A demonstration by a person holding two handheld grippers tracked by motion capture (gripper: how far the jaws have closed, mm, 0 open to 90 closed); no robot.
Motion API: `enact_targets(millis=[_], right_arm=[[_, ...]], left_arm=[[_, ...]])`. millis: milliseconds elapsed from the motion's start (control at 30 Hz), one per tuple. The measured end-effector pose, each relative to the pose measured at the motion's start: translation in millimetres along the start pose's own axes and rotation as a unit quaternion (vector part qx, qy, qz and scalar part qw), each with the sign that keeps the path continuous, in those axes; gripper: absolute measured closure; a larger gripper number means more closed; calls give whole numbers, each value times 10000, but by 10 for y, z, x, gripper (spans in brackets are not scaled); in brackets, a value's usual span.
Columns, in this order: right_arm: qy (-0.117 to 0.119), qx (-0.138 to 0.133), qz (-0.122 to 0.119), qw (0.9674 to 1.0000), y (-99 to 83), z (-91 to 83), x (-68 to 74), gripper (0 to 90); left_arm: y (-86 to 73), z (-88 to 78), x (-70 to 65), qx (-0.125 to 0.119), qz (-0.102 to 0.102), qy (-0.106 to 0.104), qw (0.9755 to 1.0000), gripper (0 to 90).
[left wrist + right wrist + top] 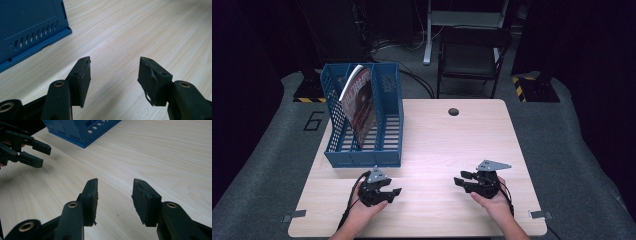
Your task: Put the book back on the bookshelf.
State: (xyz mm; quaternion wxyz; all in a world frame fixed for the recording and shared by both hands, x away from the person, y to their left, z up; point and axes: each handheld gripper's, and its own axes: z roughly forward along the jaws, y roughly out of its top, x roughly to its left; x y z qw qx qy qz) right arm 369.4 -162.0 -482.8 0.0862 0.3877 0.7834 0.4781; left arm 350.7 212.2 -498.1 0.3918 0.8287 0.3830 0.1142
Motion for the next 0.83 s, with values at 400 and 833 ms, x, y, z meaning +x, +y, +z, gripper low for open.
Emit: enact_targets(millis=[400, 833], right_arm=[[-4, 70, -18, 10000, -19, 29, 8, 558], [-6, 60, -31, 10000, -18, 31, -5, 558]], left_arm=[[-39, 131, -95, 337, 505, -304, 9977, 434], [-48, 165, -113, 383, 596, -316, 9970, 426]])
